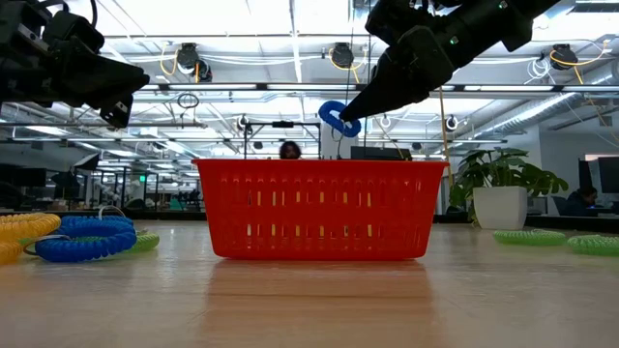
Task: Sort spring keychains into baskets
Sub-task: Put the blue spring keychain into the yellow basket, then put the green spring keychain into the red basket
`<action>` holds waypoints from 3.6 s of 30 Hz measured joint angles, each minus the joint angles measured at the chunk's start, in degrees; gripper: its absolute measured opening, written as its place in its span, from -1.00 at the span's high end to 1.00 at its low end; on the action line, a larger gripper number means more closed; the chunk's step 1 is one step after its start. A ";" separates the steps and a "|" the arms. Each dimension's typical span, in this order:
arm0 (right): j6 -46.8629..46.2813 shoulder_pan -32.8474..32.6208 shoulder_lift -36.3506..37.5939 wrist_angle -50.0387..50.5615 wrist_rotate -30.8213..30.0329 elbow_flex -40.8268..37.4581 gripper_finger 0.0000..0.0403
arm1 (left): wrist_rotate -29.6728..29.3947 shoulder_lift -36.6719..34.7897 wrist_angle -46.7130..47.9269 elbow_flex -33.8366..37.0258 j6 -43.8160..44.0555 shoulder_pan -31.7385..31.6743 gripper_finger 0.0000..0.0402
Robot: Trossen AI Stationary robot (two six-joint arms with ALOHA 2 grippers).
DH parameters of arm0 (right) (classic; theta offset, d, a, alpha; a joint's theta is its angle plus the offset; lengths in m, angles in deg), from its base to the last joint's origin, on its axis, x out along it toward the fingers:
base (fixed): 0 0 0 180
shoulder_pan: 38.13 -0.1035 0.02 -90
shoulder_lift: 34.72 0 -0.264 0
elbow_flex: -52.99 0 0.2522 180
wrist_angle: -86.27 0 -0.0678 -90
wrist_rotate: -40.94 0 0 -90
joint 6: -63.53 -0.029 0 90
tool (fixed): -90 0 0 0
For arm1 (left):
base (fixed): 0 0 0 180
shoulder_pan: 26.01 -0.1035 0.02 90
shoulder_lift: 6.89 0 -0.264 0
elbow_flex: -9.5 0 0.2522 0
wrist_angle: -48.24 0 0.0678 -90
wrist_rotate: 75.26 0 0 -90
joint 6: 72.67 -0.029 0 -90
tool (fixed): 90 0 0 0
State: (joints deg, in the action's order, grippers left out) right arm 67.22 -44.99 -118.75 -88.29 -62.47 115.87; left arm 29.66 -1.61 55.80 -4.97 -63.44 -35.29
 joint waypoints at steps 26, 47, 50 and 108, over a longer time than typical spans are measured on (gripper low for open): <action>-0.02 -0.02 0.00 0.02 0.15 0.00 0.69 | -0.01 0.02 0.00 0.00 0.00 0.00 0.70; -2.99 0.00 0.02 0.00 0.17 0.00 0.39 | 0.01 0.00 0.00 0.00 0.00 0.00 0.70; -2.99 -0.01 0.02 0.00 0.17 0.00 0.31 | 0.00 0.01 0.00 0.00 0.00 0.00 0.70; -25.02 -16.13 0.27 26.09 7.34 -13.70 0.20 | 0.01 0.00 0.00 0.00 0.00 -0.01 0.70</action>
State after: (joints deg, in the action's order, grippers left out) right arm 42.19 -61.12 -118.47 -62.20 -55.12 102.18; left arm 29.68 -1.61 55.80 -4.97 -63.44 -35.30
